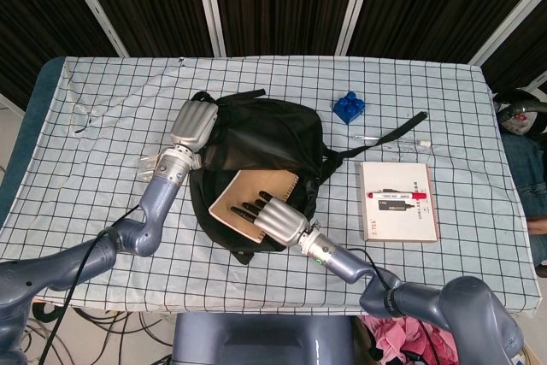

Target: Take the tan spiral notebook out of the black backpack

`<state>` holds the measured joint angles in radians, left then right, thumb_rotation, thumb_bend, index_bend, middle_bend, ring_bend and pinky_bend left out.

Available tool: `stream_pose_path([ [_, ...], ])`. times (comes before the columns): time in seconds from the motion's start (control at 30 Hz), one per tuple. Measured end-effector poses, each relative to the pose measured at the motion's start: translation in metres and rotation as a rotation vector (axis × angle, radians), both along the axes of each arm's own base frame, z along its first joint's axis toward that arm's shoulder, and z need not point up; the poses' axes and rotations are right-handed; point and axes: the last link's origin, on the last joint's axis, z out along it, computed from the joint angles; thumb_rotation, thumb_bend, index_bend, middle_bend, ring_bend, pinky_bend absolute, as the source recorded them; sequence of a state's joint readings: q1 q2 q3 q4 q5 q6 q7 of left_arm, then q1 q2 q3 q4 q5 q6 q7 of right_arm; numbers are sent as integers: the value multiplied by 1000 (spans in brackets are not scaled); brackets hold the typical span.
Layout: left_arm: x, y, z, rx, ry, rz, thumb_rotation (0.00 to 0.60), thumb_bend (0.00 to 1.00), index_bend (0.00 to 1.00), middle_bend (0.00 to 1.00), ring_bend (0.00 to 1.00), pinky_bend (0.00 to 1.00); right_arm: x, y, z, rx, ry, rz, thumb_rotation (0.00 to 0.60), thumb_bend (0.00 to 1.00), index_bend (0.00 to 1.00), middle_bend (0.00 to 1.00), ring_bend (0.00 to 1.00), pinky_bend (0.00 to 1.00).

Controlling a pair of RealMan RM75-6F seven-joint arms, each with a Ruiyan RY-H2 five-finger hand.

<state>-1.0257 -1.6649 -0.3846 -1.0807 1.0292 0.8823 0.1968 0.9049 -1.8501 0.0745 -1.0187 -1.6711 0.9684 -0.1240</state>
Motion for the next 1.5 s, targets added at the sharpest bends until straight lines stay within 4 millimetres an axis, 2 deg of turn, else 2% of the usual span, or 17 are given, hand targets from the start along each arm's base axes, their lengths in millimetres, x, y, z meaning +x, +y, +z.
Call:
stream_pose_path([
  [0.1, 0, 0, 2, 2, 1, 0, 600, 439, 605, 627, 340, 202, 1, -2, -4, -15, -10, -13, 600, 207, 193, 256, 384, 275],
  [0.27, -2, 1, 6, 15, 8, 2, 600, 439, 605, 625, 340, 202, 3, -2, -7, -29, -37, -27, 600, 311, 385, 373, 467, 356],
  [0.53, -7, 3, 9, 14, 12, 21, 600, 439, 604, 624, 340, 202, 3, -2, -7, -27, -98, -55, 600, 427, 504, 479, 555, 425],
  [0.93, -8, 1, 9, 14, 27, 13, 600, 440, 604, 623, 340, 202, 5, -3, 2, -23, -236, -98, 600, 504, 558, 536, 588, 457],
  [1.07, -11, 0, 10, 10, 32, 21, 600, 440, 604, 623, 340, 202, 3, -5, 13, -31, -289, -121, 600, 548, 583, 558, 597, 457],
  [1.23, -16, -1, 7, -3, 30, 37, 600, 439, 603, 622, 340, 202, -1, -6, 29, -29, -349, -140, 600, 556, 587, 559, 598, 457],
  [1.5, -18, -1, 6, -4, 12, 38, 600, 440, 603, 621, 340, 202, -8, 10, 54, -22, -401, -109, 600, 556, 592, 562, 605, 457],
])
